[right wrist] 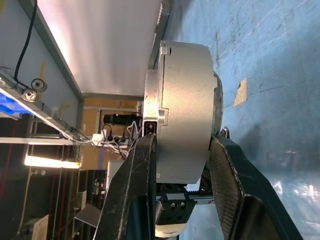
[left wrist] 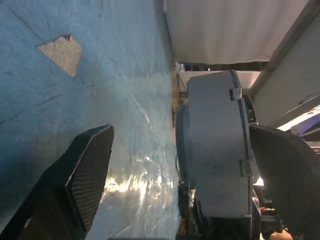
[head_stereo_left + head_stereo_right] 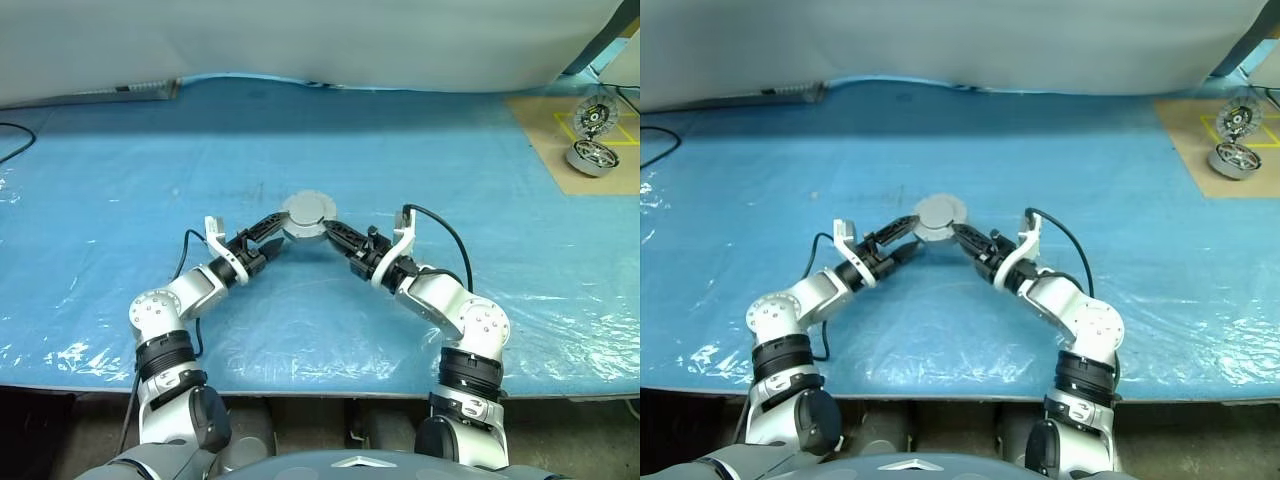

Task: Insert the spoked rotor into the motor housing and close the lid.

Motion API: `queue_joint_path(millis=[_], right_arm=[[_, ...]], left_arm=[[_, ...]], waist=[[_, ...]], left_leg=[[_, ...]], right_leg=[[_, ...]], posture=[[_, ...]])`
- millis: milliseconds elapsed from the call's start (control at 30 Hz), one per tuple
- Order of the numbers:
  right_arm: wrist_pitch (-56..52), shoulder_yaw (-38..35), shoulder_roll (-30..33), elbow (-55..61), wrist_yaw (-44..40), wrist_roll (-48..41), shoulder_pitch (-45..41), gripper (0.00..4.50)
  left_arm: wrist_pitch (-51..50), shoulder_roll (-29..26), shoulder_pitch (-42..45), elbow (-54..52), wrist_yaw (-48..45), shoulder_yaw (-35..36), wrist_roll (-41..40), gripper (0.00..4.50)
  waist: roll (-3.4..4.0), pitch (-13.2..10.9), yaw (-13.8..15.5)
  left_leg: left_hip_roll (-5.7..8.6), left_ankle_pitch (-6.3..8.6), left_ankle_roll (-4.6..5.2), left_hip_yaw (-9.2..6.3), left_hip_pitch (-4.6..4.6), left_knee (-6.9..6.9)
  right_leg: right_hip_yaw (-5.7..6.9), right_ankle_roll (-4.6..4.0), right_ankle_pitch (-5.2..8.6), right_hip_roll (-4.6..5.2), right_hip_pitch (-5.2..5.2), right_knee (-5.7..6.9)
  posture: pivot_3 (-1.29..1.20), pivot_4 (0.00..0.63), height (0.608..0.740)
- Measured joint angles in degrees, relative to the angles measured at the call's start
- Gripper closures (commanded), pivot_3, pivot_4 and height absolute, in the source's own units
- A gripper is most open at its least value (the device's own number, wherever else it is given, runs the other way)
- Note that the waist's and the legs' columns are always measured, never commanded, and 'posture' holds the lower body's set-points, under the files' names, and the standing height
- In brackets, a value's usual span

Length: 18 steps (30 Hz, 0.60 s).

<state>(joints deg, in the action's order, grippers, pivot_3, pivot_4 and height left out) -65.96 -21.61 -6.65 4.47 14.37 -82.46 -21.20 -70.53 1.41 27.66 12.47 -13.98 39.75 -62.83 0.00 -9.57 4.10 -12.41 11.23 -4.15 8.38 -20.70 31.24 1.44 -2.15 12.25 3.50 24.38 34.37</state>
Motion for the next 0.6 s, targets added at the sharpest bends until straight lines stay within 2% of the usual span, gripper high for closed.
queue_joint_path(millis=[200, 433, 533, 600], right_arm=[[0.7, 4.3, 1.0, -0.5, 0.9, -2.8, 0.0, 3.39], [2.4, 6.1, 4.1, -1.3, 1.1, -5.0, 0.0, 3.39], [3.0, 7.2, 4.5, -1.3, 1.1, -5.8, 0.0, 3.39], [3.2, 8.2, 4.9, -1.3, 1.3, -5.9, 0.1, 3.39]], left_arm=[[2.1, 3.0, -0.8, -1.4, 4.0, 0.8, -9.2, 0.00], [4.1, 1.8, -3.2, -0.6, 5.8, 0.1, -14.9, 0.00], [4.4, 0.9, -3.1, 1.7, 5.2, -1.7, -15.0, 0.56], [4.4, 0.6, -3.1, 3.2, 3.9, -2.8, -15.2, 1.22]], waist=[[-0.05, 0.0, 0.0], [-0.08, 0.0, 0.2], [-0.09, 0.0, 0.2], [-0.10, 0.0, 0.2]], left_leg=[[0.01, 0.00, 0.00, -0.01, -0.04, 0.01], [0.02, 0.00, 0.00, -0.03, -0.09, 0.08], [0.03, 0.00, 0.00, -0.03, -0.09, 0.09], [0.02, 0.00, 0.00, -0.04, -0.10, 0.09]], right_leg=[[0.00, 0.06, -0.04, -0.01, 0.00, -0.05], [0.01, 0.18, -0.10, 0.00, 0.00, -0.08], [0.00, 0.20, -0.12, 0.00, 0.00, -0.08], [0.00, 0.21, -0.12, 0.00, 0.00, -0.08]], posture=[[0.00, 0.150, 0.740], [0.00, 0.150, 0.740], [0.00, 0.150, 0.740], [0.00, 0.150, 0.740]])
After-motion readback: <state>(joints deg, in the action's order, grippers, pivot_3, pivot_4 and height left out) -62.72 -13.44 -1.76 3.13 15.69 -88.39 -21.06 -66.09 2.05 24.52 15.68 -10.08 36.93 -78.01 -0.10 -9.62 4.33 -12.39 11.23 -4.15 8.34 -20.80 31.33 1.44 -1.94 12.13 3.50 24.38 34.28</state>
